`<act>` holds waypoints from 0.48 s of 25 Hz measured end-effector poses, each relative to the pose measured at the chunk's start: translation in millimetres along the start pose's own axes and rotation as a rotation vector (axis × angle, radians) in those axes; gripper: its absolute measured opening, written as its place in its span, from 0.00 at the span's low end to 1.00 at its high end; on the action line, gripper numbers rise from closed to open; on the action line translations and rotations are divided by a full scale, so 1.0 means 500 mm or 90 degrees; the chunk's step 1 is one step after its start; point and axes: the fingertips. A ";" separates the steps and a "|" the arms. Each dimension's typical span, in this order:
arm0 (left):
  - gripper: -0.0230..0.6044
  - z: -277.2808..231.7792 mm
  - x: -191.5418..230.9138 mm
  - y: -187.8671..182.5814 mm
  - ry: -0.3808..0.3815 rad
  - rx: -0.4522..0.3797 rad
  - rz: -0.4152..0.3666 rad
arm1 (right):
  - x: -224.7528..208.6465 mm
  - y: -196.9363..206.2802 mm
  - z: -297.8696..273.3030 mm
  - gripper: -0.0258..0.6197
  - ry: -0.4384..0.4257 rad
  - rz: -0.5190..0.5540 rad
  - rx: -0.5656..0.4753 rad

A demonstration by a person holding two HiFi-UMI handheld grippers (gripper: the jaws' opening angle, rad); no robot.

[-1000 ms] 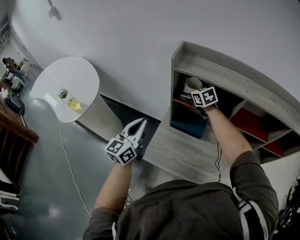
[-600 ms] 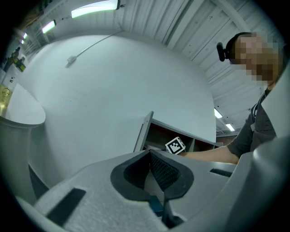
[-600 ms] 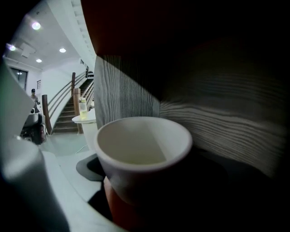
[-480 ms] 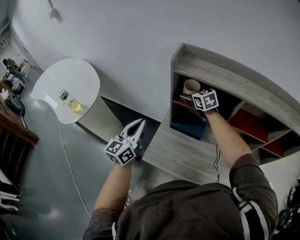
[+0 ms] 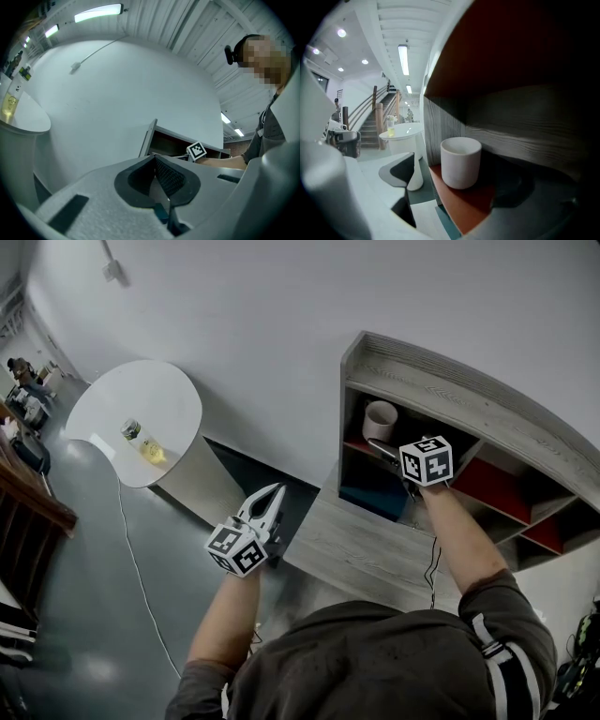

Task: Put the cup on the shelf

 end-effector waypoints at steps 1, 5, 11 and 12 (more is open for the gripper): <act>0.04 0.007 -0.002 -0.003 -0.003 -0.004 0.005 | 0.007 -0.006 0.017 0.81 0.000 -0.003 -0.010; 0.04 0.040 -0.013 -0.008 -0.014 -0.006 0.002 | 0.057 -0.023 0.075 0.78 -0.022 -0.021 -0.048; 0.04 0.097 -0.038 -0.019 -0.023 0.004 -0.033 | 0.180 -0.031 0.135 0.64 -0.123 -0.074 -0.081; 0.04 0.106 -0.043 -0.021 -0.025 0.005 -0.037 | 0.199 -0.032 0.143 0.61 -0.140 -0.082 -0.087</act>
Point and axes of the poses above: the fingertips, and each gripper's own axes: z backward along the fingers, x to its left, y out of its underside, and after that the axes turned 15 degrees about -x, right-handed
